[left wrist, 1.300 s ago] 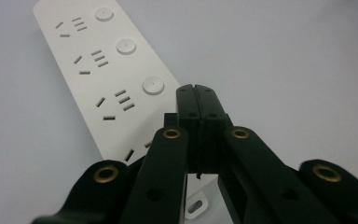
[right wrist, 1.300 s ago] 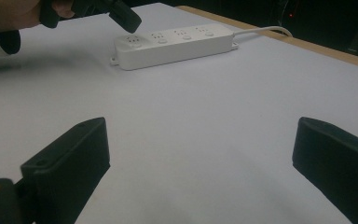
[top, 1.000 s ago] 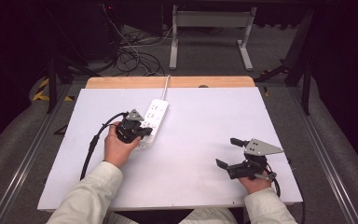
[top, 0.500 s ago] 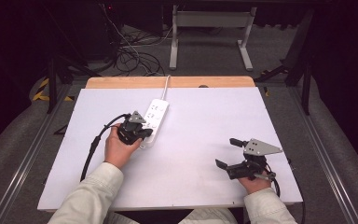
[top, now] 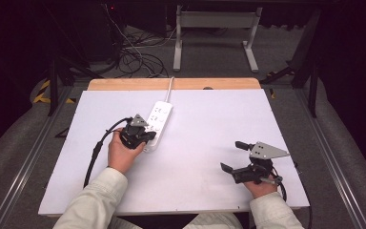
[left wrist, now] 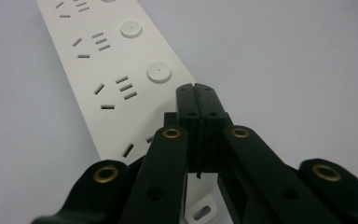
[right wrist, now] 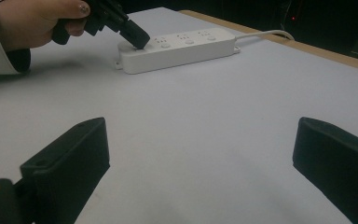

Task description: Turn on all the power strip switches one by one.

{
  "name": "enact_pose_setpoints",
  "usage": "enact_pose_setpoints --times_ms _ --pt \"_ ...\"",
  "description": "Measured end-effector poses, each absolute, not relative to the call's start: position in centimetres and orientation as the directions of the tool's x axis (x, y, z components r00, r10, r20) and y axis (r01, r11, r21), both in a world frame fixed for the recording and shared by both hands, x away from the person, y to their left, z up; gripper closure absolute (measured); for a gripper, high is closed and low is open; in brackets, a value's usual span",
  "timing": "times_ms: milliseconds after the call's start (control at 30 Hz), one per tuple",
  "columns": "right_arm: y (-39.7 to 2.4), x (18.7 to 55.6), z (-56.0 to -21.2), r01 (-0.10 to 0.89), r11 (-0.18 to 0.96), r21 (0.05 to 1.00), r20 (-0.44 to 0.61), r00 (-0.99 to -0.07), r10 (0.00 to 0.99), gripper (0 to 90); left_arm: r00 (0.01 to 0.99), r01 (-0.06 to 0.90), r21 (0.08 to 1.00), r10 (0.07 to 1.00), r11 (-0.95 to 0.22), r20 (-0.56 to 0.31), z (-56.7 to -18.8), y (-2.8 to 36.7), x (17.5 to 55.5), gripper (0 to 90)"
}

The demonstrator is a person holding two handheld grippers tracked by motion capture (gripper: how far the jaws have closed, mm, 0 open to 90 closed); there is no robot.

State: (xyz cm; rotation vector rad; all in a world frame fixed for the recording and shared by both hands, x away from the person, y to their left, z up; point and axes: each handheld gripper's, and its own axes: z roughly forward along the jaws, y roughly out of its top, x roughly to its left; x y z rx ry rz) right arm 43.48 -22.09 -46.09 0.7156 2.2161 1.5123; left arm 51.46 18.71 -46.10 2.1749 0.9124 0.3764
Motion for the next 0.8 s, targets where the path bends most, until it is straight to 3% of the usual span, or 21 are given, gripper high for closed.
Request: enact_pose_setpoints --times_ms 233,800 --pt "-22.05 43.45 -46.08 0.202 0.299 0.932 -0.015 -0.806 0.592 4.2 0.699 0.476 0.718 0.714 -0.508 0.041 -46.05 18.20 51.11 90.0" --pt "-22.03 43.44 -46.12 0.205 0.301 0.931 -0.013 -0.808 0.589 4.2 0.696 0.482 0.733 0.718 -0.480 0.012 -46.39 18.53 51.12 90.0"
